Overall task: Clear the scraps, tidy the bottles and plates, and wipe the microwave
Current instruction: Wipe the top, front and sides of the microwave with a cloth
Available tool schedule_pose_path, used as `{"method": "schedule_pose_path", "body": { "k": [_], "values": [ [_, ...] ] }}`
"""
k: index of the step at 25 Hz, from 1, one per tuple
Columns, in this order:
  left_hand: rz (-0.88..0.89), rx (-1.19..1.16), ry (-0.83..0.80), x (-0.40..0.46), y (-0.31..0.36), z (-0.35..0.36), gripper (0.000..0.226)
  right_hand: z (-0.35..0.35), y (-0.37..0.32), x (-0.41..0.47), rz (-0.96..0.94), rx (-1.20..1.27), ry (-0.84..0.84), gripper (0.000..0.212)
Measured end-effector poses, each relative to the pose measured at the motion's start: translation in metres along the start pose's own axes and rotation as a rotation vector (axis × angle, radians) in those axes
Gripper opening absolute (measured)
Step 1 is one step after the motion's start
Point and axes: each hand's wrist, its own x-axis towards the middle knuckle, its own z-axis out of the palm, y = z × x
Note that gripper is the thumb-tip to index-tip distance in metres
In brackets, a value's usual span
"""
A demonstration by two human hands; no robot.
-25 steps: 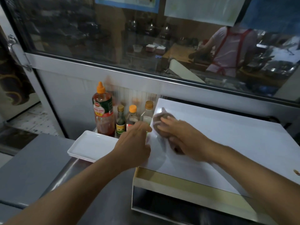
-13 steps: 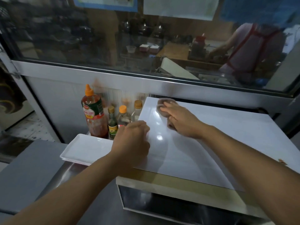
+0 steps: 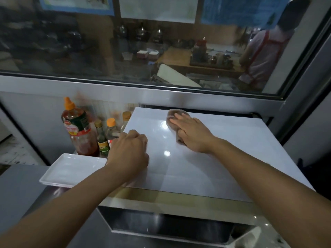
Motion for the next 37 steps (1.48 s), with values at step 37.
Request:
{"method": "schedule_pose_path", "body": {
  "k": [37],
  "values": [
    [0.127, -0.15, -0.054, -0.015, 0.186, 0.031, 0.034, -0.007, 0.151, -0.152, 0.135, 0.086, 0.15, 0.046]
  ]
}}
